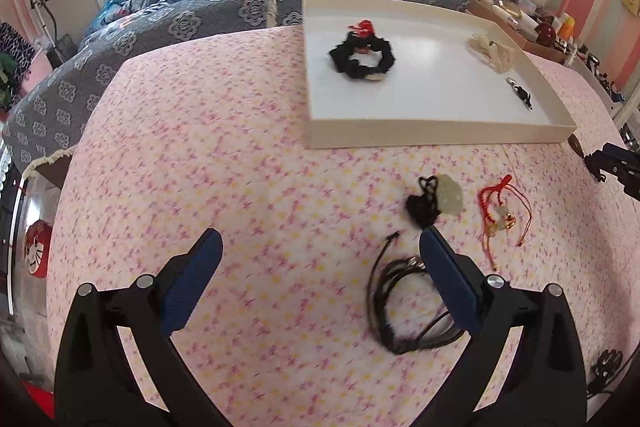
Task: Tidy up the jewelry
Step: 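Close left tool on black braided bracelet while right tool closes on wooden pendant cord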
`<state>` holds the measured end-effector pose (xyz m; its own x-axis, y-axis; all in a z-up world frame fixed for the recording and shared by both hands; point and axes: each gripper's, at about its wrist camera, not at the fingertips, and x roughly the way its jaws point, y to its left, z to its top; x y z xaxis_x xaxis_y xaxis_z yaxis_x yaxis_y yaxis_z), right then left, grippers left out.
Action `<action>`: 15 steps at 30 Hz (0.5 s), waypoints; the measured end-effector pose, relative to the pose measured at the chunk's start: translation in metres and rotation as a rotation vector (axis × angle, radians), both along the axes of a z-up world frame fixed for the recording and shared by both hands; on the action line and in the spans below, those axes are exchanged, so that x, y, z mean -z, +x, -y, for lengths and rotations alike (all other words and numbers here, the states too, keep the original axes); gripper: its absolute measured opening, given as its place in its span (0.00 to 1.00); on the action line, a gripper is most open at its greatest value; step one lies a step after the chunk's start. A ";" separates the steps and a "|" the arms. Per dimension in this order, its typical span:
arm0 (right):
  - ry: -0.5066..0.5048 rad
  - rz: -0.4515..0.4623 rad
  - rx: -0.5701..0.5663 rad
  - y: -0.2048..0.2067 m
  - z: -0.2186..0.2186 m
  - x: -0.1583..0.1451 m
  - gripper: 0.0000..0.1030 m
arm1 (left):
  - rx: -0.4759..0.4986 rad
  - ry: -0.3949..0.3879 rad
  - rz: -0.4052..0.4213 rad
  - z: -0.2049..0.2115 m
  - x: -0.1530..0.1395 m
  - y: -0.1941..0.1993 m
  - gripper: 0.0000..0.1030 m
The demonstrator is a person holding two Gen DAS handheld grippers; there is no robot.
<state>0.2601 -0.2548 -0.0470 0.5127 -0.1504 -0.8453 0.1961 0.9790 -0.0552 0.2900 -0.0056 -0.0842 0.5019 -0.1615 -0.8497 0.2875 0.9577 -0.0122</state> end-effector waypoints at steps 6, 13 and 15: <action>-0.035 -0.001 0.045 -0.003 0.011 0.000 0.44 | 0.025 -0.009 -0.017 -0.006 0.007 -0.013 0.94; -0.043 -0.011 0.104 -0.008 0.034 0.001 0.44 | 0.071 0.013 -0.019 0.003 0.014 -0.026 0.92; -0.045 -0.011 0.117 -0.008 0.039 0.001 0.44 | 0.071 0.023 -0.018 0.004 0.016 -0.027 0.91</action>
<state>0.2518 -0.2937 -0.0482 0.4803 -0.2469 -0.8417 0.3085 0.9458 -0.1014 0.2634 -0.0093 -0.0999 0.4747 -0.1767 -0.8622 0.3546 0.9350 0.0036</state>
